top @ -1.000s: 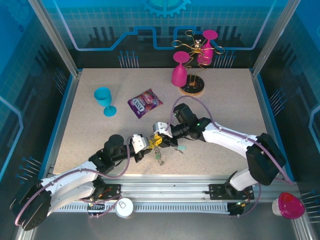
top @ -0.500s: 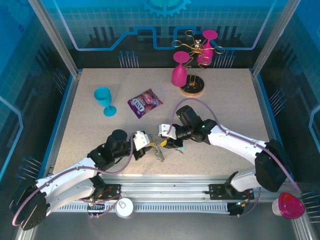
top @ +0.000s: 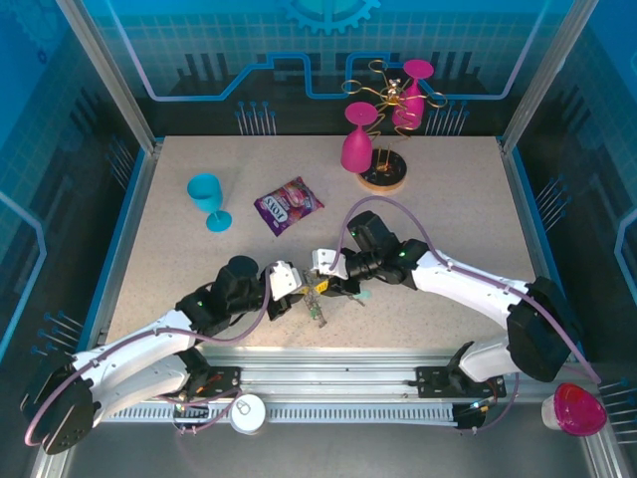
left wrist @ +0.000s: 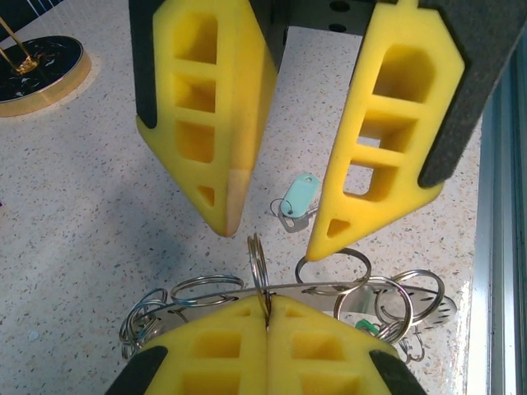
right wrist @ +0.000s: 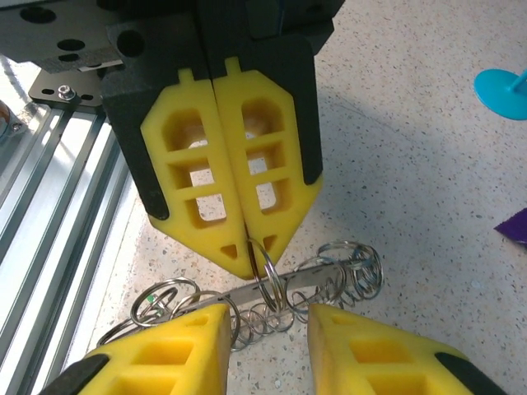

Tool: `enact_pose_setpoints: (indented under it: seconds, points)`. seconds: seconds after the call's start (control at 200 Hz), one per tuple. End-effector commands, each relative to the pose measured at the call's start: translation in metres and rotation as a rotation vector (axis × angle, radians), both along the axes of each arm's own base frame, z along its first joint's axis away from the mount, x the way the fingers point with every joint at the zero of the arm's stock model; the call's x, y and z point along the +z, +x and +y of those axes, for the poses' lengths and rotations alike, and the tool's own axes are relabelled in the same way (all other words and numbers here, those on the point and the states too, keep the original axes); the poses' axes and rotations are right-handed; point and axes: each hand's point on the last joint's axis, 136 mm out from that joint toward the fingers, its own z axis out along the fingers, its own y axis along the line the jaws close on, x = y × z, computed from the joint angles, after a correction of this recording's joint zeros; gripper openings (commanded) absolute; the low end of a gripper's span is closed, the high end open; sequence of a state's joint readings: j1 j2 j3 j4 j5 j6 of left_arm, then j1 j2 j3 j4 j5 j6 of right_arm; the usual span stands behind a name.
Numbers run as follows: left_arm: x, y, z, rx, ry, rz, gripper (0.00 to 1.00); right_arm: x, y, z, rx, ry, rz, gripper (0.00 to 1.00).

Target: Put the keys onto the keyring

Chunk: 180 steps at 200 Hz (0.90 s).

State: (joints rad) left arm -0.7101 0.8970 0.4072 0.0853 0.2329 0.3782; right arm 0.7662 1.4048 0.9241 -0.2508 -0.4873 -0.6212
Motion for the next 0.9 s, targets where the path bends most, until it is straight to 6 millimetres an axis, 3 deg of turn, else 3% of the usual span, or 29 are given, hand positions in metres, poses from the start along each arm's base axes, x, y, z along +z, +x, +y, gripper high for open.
enact_pose_setpoints:
  seconds: [0.0,0.395,0.49,0.585,0.745,0.795,0.895]
  points:
    - [0.016,-0.001,-0.007,-0.043,-0.019,-0.036,0.00,0.009,-0.003,0.013,0.039,0.037,0.000,0.30]
    - [0.012,-0.004,-0.007,-0.055,0.002,-0.017,0.00,0.013,-0.004,0.018,0.053,0.061,-0.001,0.21]
    - [0.012,-0.005,-0.006,-0.058,0.010,-0.013,0.00,0.012,-0.004,0.018,0.055,0.060,-0.001,0.14]
    - [0.011,-0.006,-0.005,-0.059,0.027,-0.008,0.00,0.011,-0.005,0.017,0.059,0.057,0.000,0.00]
    - [0.017,-0.003,0.003,-0.025,0.048,-0.031,0.00,0.013,-0.009,0.015,0.071,0.085,0.032,0.00]
    - [0.020,-0.003,0.005,-0.005,0.027,-0.039,0.13,0.015,-0.010,0.014,0.073,0.108,0.051,0.00]
    - [0.025,-0.006,0.008,0.028,-0.046,-0.034,0.30,0.019,-0.009,0.015,0.065,0.173,0.097,0.00]
